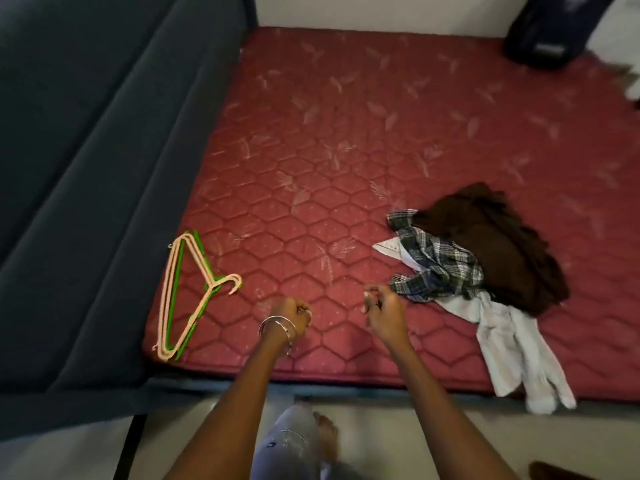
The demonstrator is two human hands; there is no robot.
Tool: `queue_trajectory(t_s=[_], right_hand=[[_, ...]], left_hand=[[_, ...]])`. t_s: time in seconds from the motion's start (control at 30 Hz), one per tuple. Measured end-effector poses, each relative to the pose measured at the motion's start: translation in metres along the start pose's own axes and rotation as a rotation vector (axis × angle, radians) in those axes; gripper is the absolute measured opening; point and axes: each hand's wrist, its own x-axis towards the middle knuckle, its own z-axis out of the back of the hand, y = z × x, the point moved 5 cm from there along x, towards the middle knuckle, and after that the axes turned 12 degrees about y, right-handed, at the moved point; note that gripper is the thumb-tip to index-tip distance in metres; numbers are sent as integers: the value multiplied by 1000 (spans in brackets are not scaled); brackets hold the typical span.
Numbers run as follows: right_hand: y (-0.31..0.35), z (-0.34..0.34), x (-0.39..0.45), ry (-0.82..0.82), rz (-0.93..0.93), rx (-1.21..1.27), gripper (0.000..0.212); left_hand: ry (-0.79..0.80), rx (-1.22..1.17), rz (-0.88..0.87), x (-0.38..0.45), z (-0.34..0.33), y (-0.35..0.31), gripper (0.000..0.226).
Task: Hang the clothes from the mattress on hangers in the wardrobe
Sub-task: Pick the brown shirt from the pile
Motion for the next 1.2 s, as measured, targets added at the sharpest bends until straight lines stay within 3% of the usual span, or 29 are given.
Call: queue_trajectory(t_s=[0.2, 0.37, 0.57, 0.7, 0.8, 0.93, 1.03, 1.13, 1.2], right_hand=[[-89, 50, 64, -118, -443, -49, 10], [-129, 94, 93, -151, -592, -59, 15], [-146, 169, 121, -471, -610, -97, 11], [-167, 220, 155, -543, -613, -174, 21], [-191, 254, 193, -487, -665, -357, 38], [-224, 274, 236, -169, -717, -495, 65], [-240, 275, 244, -77, -656, -607, 51], [-239, 280, 246, -259, -539, -617, 24], [-238, 290, 243, -415, -492, -382, 18]], left_hand=[[218, 22, 111, 110, -18, -5, 29], [138, -100, 80, 173, -17, -34, 28], [126, -94, 2, 236, -34, -90, 34], [151, -18, -8, 278, -64, -119, 35], [157, 10, -17, 305, -101, -141, 37], [172, 27, -7, 335, -144, -164, 38], [177, -7, 28, 343, -177, -177, 31], [186, -47, 64, 345, -204, -192, 25], [185, -140, 104, 347, -215, -195, 25]])
